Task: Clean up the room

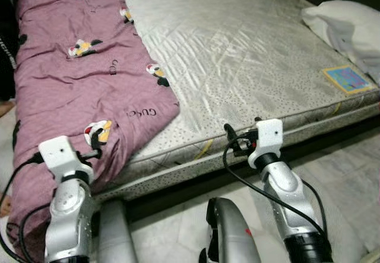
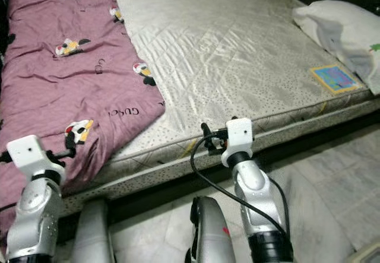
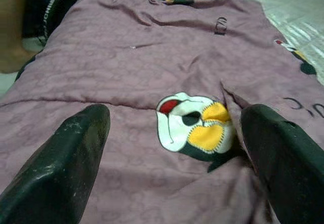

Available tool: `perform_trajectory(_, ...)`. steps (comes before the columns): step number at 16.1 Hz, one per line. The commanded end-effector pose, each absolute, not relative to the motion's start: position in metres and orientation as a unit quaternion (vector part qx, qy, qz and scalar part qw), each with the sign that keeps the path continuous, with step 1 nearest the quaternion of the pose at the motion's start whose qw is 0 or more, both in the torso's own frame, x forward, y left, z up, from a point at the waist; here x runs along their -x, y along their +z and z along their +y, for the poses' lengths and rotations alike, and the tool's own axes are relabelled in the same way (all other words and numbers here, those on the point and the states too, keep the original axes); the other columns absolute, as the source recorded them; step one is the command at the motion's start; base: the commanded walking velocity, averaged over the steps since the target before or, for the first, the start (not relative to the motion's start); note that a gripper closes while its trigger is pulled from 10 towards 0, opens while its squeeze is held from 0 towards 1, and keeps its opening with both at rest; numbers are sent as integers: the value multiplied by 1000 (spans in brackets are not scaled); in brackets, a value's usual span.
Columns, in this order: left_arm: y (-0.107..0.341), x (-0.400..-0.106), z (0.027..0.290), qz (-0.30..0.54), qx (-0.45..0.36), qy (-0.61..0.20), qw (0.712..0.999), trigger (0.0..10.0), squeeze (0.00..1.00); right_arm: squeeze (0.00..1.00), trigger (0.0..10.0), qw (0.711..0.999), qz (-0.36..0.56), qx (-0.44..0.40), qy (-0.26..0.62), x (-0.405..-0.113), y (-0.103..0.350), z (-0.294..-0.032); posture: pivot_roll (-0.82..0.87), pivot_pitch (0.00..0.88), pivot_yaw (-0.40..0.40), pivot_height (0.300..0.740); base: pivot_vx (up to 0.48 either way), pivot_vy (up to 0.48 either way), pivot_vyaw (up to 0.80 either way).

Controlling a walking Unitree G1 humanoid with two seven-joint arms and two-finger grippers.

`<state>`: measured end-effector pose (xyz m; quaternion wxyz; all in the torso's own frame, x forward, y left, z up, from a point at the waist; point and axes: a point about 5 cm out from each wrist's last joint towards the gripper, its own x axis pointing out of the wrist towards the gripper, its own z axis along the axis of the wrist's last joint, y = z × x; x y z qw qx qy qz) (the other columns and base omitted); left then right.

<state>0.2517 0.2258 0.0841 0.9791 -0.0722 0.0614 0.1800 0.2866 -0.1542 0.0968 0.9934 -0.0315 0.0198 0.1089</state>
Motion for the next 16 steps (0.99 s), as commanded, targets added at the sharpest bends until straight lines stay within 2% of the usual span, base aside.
perform_trajectory(1, 84, -259, 233, 61, 66, 198, 976, 10000, 0, 0, 10000, 994, 26, 36, 96, -282, 96, -167, -67, 66, -84, 506, 0, 0, 0)
perform_trajectory(4, 82, -272, 242, 72, 40, 233, 969, 10000, 0, 0, 10000, 994, 34, 46, 89, -276, 95, -176, -88, 70, -91, 506, 0, 0, 0)
perform_trajectory(5, 71, -277, 249, 109, 21, 269, 957, 10000, 0, 0, 10000, 994, 37, 51, 84, -274, 95, -180, -89, 72, -93, 506, 0, 0, 0)
perform_trajectory(7, 61, -286, 248, 147, 48, 291, 944, 10000, 0, 0, 10000, 995, 38, 47, 81, -275, 98, -180, -113, 73, -93, 506, 0, 0, 0)
perform_trajectory(9, 58, -293, 241, 168, 31, 287, 943, 10000, 0, 0, 10000, 995, 34, 48, 79, -276, 101, -181, -119, 74, -94, 506, 0, 0, 0)
perform_trajectory(12, 61, -308, 233, 168, -5, 244, 955, 10000, 0, 0, 10000, 996, 35, 48, 73, -276, 101, -183, -116, 74, -93, 506, 0, 0, 0)
perform_trajectory(13, 64, -314, 223, 161, 14, 202, 966, 10000, 0, 0, 10000, 995, 36, 48, 74, -277, 101, -181, -114, 74, -93, 506, 0, 0, 0)
perform_trajectory(16, 67, -325, 196, 173, -53, 88, 980, 10000, 0, 0, 10000, 995, 37, 48, 76, -277, 100, -179, -109, 78, -90, 506, 0, 0, 0)
